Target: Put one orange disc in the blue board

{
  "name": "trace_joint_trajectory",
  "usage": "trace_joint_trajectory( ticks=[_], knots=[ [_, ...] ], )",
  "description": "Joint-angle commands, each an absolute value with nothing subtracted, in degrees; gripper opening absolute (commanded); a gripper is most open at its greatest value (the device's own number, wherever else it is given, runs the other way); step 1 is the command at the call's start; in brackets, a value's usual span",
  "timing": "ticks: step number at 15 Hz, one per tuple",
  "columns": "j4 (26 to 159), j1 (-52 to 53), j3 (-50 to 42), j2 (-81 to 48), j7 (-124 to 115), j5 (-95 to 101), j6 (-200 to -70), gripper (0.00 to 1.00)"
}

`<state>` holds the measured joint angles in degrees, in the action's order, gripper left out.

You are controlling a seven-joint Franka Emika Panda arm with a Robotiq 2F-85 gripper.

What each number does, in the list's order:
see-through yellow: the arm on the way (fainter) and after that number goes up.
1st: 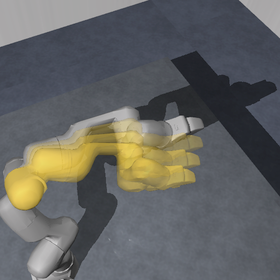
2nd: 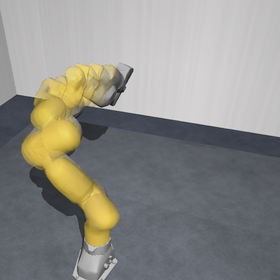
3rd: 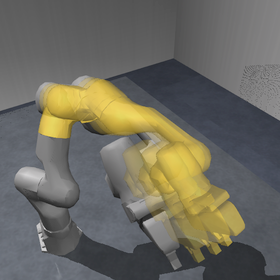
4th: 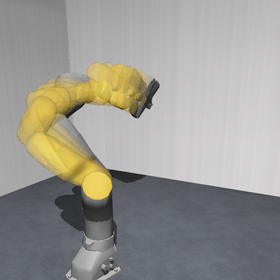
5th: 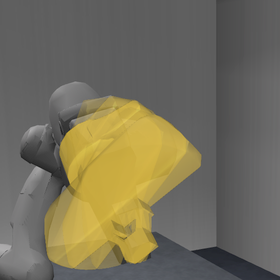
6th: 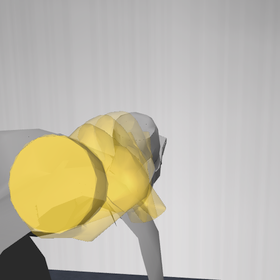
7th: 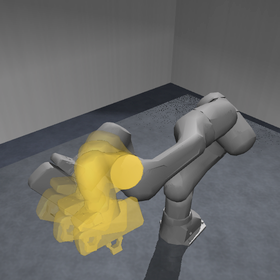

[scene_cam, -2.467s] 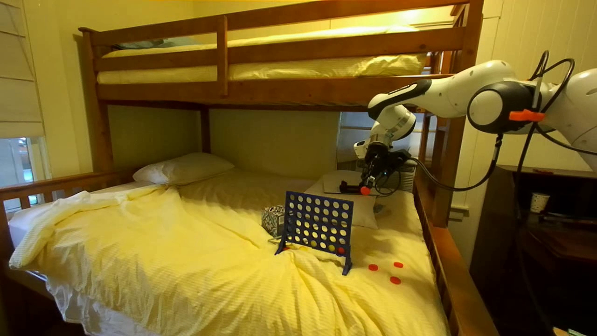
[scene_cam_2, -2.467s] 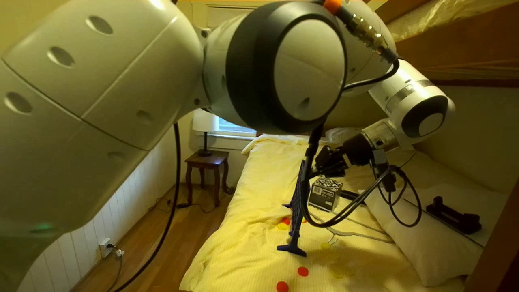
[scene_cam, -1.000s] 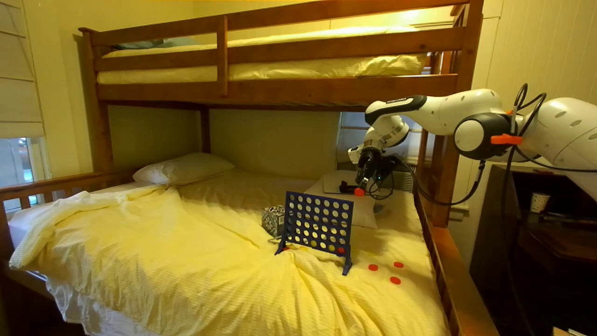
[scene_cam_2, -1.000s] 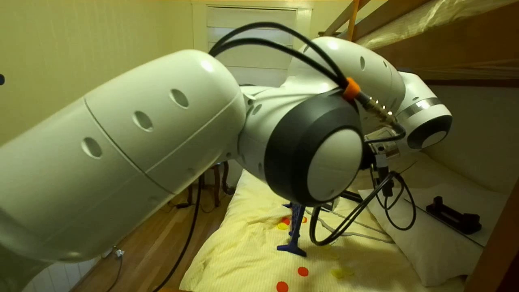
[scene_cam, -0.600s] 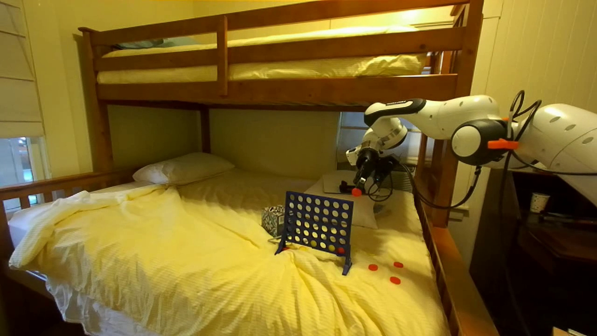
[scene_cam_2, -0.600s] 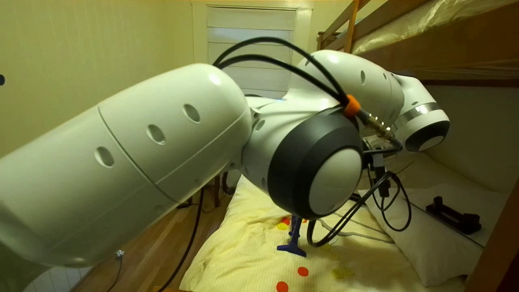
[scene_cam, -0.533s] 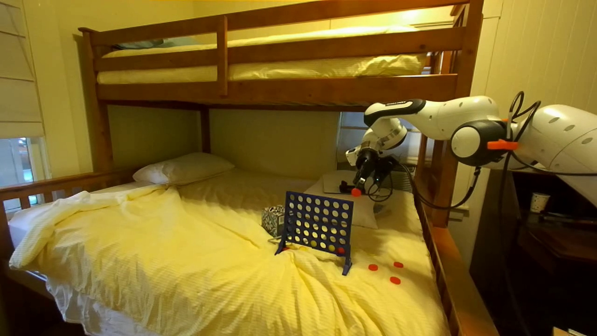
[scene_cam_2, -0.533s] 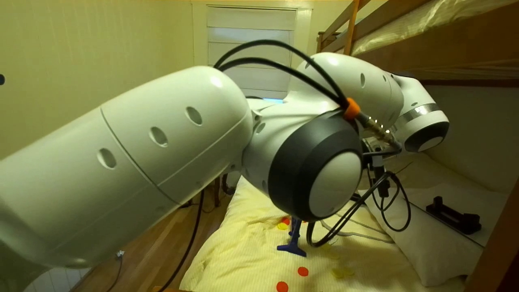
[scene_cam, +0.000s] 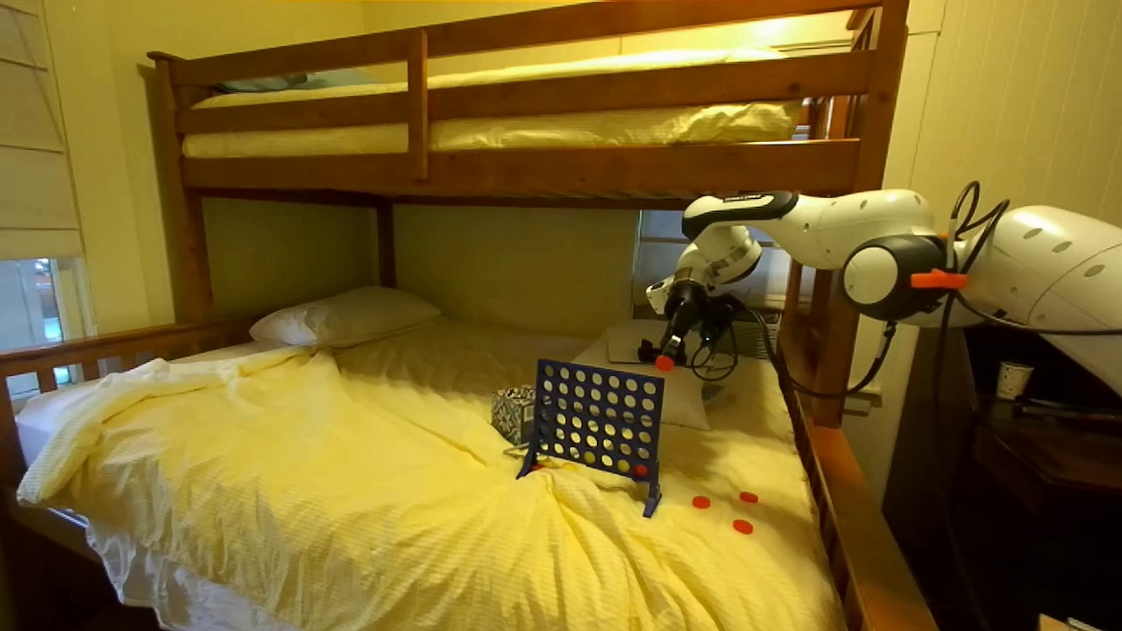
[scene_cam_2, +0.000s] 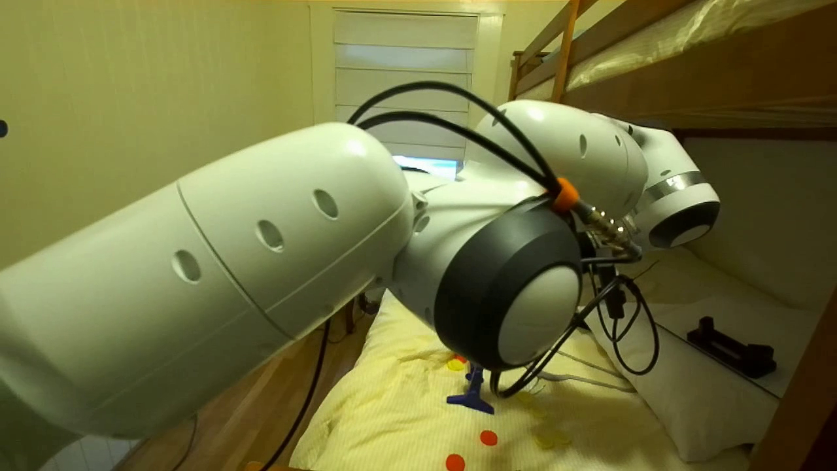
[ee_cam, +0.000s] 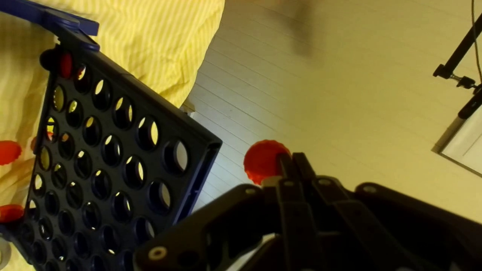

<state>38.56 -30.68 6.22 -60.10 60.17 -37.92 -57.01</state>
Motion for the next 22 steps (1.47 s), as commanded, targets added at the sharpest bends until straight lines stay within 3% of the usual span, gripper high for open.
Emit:
trace_joint_trajectory(
  ticks=[1,22],
  knots=[
    [34.23,-31.1,7.36,-62.83,56.38,-39.62,-55.59,0.01],
    [35.86,-30.67,6.88,-61.55,54.03,-37.91,-57.03,0.04]
  ],
)
